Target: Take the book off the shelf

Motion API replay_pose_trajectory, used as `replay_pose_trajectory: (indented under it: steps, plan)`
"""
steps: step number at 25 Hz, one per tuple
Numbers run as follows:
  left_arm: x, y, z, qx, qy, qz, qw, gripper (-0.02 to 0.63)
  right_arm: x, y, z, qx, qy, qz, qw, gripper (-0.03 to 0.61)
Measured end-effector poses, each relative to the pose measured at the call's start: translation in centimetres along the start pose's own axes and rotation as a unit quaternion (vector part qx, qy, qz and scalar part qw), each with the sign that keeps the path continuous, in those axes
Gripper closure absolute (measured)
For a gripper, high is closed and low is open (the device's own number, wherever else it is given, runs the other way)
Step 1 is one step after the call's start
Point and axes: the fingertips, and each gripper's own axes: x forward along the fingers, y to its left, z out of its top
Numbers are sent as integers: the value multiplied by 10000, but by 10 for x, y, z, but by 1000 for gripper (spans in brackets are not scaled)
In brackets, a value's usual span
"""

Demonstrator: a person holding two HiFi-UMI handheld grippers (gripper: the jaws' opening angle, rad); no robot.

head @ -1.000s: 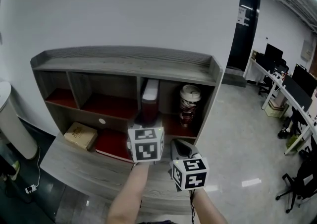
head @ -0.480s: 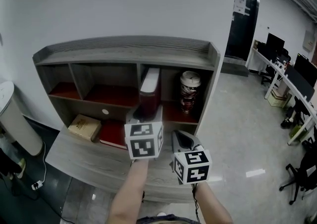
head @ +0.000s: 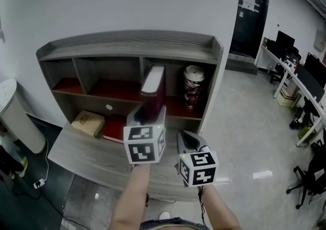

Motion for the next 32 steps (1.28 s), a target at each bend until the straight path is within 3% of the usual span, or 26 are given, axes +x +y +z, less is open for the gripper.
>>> replay_pose_trajectory:
  steps: [32]
  plan:
    - [-76, -22, -30, 3, 280, 430, 9987, 396, -57, 22, -28, 118, 181, 499, 9985, 571]
